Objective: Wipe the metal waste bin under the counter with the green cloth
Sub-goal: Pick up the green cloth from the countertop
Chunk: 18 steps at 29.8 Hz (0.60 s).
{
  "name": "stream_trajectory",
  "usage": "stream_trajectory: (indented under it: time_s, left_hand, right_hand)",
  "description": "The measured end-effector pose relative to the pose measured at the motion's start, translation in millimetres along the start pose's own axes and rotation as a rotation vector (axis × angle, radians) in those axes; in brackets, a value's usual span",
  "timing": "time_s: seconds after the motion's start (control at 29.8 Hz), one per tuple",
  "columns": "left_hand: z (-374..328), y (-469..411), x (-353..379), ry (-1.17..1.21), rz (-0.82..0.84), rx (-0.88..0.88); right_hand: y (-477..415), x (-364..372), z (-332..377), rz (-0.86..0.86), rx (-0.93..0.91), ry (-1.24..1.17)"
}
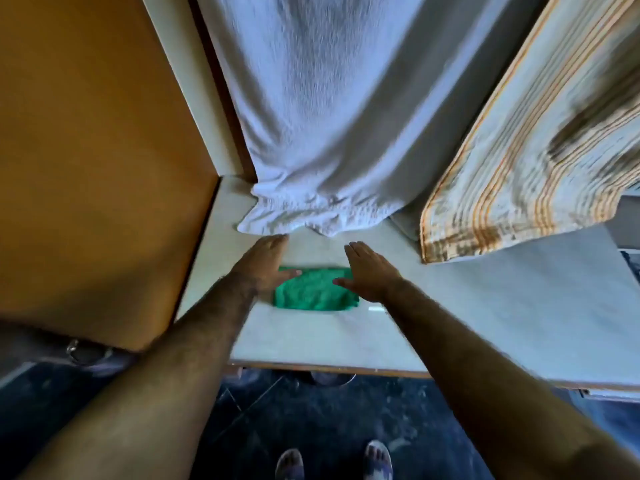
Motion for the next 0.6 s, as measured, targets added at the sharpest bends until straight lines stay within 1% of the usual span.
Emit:
stream_trajectory:
  time_s: [0.03,0.1,0.2,0.34,0.47,0.54,0.6]
  left_hand:
    - [9,-3,17,0.010,0.060,-0.041]
    - [23,-7,42,0.023,0.124,-0.084]
    - [34,-10,66,0.018,0.150,-0.111]
    - [40,-17,82,0.028,0.105,-0.125]
    - [41,-25,77,0.082,0.033,-0.140]
    - [41,-24,72,0.140,0.022,-0.141]
    - [42,-18,63,0.247,0.001,-0.168]
  right_hand:
    - [-6,14,0,0.033,0.010,-0.006]
    - [-16,35,-1,0.055,0.027,-0.038]
    - [-26,56,1,0.083,0.055,-0.074]
    - [-33,71,2,0.062,0.085,-0.093]
    - [-38,70,5,0.005,0.119,-0.075]
    - [-38,65,4,0.009,0.155,-0.052]
    - [-33,58,1,0.034,0.175,-0.067]
Point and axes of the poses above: each hand's wrist, its own y-axis away from the middle knuckle, its own x-axis out of the palm, z = x × y, the point moved 9 cm from there along -y, towards the middle knuckle, and after that the axes turned 6 degrees about y, right-handed, at the moved point
